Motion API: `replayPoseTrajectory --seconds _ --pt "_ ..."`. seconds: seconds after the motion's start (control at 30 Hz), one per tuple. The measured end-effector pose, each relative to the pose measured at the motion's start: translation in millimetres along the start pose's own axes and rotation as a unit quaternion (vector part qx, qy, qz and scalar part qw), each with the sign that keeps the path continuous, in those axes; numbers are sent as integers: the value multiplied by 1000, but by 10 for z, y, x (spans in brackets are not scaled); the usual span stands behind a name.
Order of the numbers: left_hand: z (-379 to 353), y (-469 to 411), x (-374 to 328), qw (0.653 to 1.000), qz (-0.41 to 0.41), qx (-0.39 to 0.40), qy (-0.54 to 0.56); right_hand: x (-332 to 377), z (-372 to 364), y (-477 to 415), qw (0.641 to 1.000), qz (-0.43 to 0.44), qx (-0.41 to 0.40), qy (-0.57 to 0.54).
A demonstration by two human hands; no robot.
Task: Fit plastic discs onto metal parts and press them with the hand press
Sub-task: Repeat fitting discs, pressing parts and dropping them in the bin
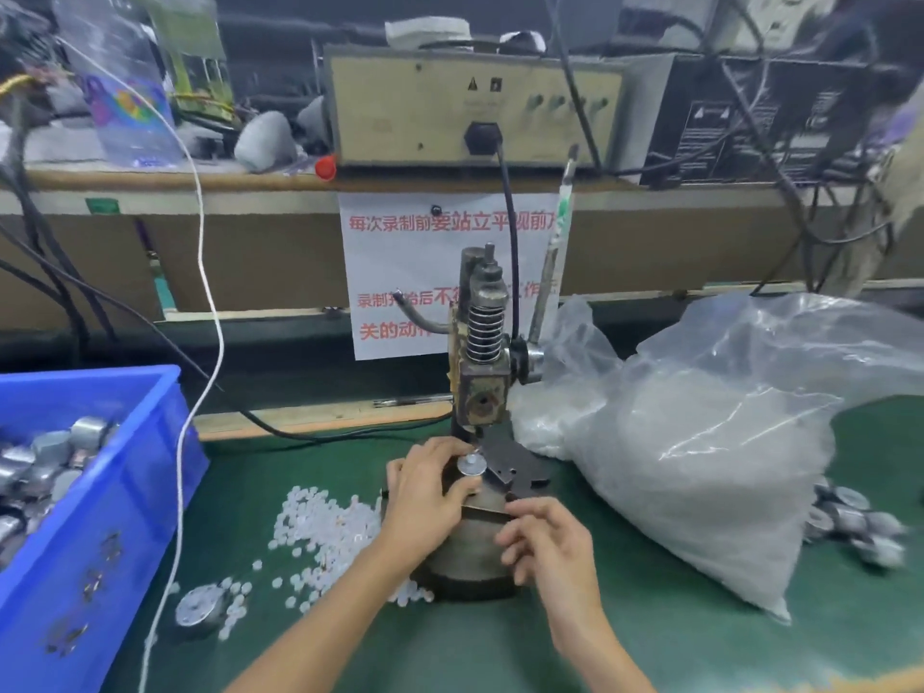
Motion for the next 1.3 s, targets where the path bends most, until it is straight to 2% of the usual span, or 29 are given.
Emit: replayPoseTrajectory --seconds 0.07,0.17,0.2,0.23,0.3,0.37,0.43,0.5,0.6,0.7,0.83,0.9,1.07,1.13,1.3 --pt "-2 7 23 1000 -2 -2 5 284 85 -135 993 100 -41 38" --pt "-13 21 47 999 -8 -14 29 1101 138 -496 956 274 -99 43" --pt "-21 33 44 999 -10 -19 35 1411 112 -666 946 304 -101 52" --pt "-29 46 35 999 -11 -24 36 1704 70 -857 945 306 -96 69" --pt "-44 76 10 999 -6 -33 33 2129 -31 -1156 964 244 -45 95" --pt "-53 100 4 999 -1 -37 33 2238 -113 -1219 969 224 0 104" --pt "-62 99 11 999 0 -40 31 2117 -142 -1058 954 283 -12 96" --pt "-74 90 14 999 -3 -45 27 1866 -122 -810 939 341 -24 41" --pt "-91 99 23 998 -6 -56 24 1535 -53 -477 924 380 -4 -31" --pt "-111 109 39 997 -10 -67 22 1383 -84 -346 923 377 0 -71" --pt "-124 109 52 997 -13 -68 23 1418 -185 -387 920 369 -67 -113" --pt "-108 109 46 997 -11 -68 30 1537 -189 -481 932 324 -81 -143" --pt "-56 126 9 996 16 -57 63 1801 -286 -753 967 200 -15 -156" --pt "-28 141 -17 996 16 -49 72 1557 -270 -712 980 174 -9 -97" --pt "-5 245 -50 997 18 -30 64 476 66 -293 992 75 -95 -21"
Point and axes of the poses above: each hand's wrist, its own y-axis away from the middle knuckle, its own z-axis out of the back of the hand, x = y × z, the point moved 2 cm from there along -y, towards the middle knuckle
